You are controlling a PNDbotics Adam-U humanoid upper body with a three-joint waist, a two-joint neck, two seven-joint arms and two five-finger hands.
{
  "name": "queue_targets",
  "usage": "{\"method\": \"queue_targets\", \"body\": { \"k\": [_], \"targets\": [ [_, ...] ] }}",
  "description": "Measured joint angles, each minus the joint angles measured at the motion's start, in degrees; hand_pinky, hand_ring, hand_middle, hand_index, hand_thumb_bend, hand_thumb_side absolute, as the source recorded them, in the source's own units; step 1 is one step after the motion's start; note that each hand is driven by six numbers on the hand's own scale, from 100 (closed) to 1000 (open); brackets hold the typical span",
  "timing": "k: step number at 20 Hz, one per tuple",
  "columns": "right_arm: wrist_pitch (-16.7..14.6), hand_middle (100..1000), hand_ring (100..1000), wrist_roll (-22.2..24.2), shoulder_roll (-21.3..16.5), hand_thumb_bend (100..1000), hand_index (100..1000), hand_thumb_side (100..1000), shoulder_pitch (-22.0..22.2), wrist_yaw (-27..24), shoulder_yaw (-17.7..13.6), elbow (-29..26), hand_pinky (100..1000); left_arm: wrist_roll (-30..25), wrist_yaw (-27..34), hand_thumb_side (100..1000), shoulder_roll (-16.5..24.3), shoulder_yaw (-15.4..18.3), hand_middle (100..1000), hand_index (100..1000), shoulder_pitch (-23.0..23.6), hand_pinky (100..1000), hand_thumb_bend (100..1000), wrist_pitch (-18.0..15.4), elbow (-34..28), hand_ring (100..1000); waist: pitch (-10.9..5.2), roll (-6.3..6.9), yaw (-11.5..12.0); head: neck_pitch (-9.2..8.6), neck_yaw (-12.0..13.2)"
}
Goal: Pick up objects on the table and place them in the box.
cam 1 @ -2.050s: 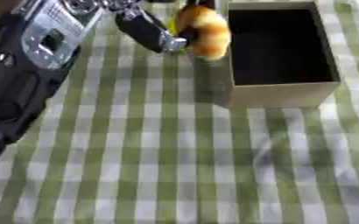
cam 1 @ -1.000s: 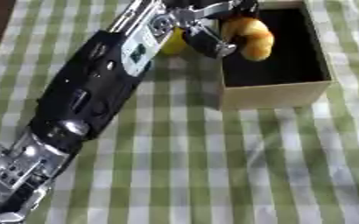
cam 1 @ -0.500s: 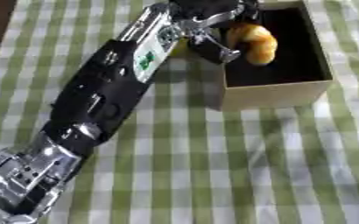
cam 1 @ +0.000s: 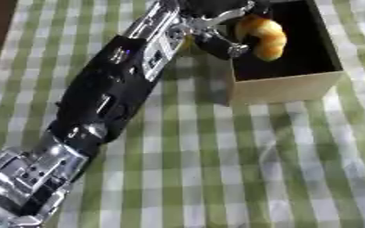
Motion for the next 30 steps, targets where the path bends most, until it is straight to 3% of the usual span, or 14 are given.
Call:
{"method": "queue_targets", "body": {
  "k": [8,15,21,30],
  "targets": [
    [0.64,465,829,0.15,-0.01,100,747,525,0.04,-0.48,-0.03,0.00,949,-1.11,-1.44,100,0.15,0.30,587,680,-0.48,643,124,1.31,-1.20,593,-0.01,0.72,0.18,0.09,-0.53],
    [0.89,466,829,-0.13,-0.07,100,748,525,0.06,-0.69,-0.21,0.00,949,-4.41,5.27,136,1.88,0.73,576,680,-0.96,638,100,5.15,-4.98,566,-0.02,1.18,-0.08,0.03,-0.58],
    [1.05,464,828,0.03,-0.07,100,747,525,-0.07,-0.80,-0.18,0.00,950,-5.52,9.88,121,2.12,1.02,571,676,-1.78,632,100,8.44,-6.55,561,-0.02,1.41,-0.92,-0.27,0.89],
    [1.46,466,829,0.85,-0.07,100,748,525,-2.02,-1.19,0.56,0.00,950,-3.76,8.53,161,1.22,2.05,572,679,-2.54,632,100,10.28,-3.57,561,1.39,2.11,-3.91,-1.39,3.70]
  ]
}}
